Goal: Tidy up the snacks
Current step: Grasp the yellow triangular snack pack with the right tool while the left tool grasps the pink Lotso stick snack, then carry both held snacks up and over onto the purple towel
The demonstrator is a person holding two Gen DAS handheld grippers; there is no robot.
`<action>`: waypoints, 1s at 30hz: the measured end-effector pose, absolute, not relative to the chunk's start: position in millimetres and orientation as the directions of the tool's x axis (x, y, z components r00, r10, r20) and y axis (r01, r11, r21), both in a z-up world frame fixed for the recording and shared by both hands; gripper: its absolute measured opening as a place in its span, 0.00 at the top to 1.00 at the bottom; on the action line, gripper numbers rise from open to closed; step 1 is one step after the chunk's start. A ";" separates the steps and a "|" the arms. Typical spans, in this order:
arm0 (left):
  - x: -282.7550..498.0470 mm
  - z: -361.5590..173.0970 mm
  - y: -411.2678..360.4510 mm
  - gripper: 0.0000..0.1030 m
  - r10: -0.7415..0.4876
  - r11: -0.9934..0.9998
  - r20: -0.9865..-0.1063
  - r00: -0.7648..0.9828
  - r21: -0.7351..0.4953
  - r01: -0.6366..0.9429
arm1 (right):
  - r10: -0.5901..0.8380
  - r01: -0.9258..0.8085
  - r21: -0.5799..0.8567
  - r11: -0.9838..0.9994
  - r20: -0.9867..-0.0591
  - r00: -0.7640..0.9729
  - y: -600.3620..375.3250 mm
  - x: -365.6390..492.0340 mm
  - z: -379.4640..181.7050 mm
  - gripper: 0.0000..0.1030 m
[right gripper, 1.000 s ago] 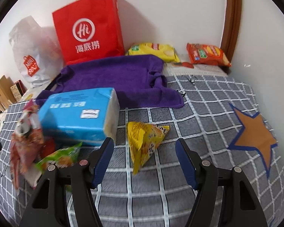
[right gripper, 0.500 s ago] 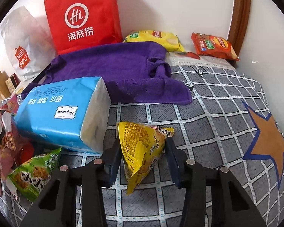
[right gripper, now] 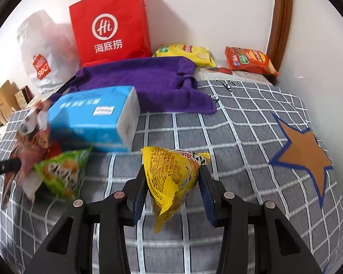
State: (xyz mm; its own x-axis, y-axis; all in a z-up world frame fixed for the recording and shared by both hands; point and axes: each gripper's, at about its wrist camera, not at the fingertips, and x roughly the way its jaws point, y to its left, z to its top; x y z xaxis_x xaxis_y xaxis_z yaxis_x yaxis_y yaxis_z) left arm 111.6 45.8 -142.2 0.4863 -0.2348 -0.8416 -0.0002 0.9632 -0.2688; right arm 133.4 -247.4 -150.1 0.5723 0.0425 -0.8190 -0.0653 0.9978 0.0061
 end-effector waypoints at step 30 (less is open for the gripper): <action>104.9 -50.0 14.3 0.81 -0.251 0.968 -0.788 0.562 -0.213 0.134 | 0.095 -0.107 0.032 0.994 -0.747 0.658 -211.8 82.4 -61.2 0.58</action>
State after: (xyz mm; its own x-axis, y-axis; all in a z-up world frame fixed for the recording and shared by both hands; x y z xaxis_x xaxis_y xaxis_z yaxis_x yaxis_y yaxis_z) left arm 104.9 14.3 -50.0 0.5622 -0.2515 -0.7878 0.1341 0.9678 -0.2132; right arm 82.4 -211.8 -61.2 0.6578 0.0952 -0.7472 -0.1072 0.9937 0.0323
